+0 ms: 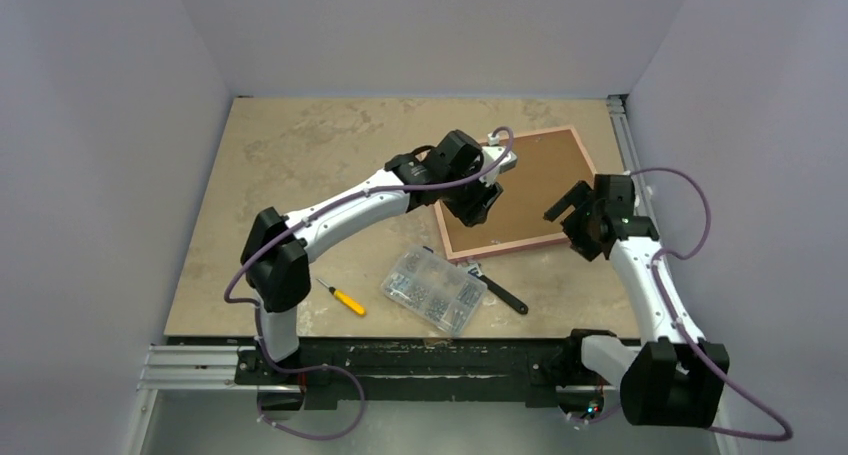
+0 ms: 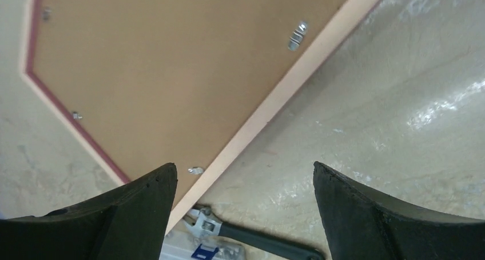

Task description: Take the photo out of the frame

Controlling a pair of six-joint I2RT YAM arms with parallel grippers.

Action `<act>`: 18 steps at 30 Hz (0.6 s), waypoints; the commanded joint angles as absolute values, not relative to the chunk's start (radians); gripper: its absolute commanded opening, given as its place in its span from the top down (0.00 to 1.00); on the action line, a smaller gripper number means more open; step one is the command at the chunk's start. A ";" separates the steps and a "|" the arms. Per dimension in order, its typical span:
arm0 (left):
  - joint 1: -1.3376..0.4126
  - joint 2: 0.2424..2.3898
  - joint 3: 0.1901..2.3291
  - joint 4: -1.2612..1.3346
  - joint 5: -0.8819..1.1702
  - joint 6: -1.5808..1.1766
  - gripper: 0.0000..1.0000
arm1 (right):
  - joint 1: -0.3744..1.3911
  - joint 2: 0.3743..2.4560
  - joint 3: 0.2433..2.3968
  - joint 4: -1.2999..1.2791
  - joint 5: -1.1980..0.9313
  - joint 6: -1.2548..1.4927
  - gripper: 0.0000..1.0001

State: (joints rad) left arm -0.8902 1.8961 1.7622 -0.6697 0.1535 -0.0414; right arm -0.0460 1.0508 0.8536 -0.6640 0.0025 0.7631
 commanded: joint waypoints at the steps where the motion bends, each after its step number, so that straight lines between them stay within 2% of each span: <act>1: -0.881 1.764 1.608 -0.343 0.234 -0.102 0.45 | -0.042 1.123 0.727 -0.456 -0.081 0.930 0.13; 11: -0.888 1.777 1.469 -0.148 0.224 -0.099 0.43 | -0.031 1.215 0.452 -0.066 -0.105 1.116 0.26; 15: -0.911 1.774 1.431 -0.120 0.146 -0.055 0.42 | -0.031 1.256 0.389 0.045 -0.089 1.139 0.28; 18: -0.944 1.763 1.392 -0.072 0.073 -0.006 0.34 | -0.031 1.279 0.340 0.131 -0.111 1.180 0.32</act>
State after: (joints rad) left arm -0.9009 1.8191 1.4296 -0.1932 0.1631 -0.0673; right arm -0.0345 1.2270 0.4244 0.0181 -0.1226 1.1202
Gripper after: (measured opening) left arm 0.618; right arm 0.698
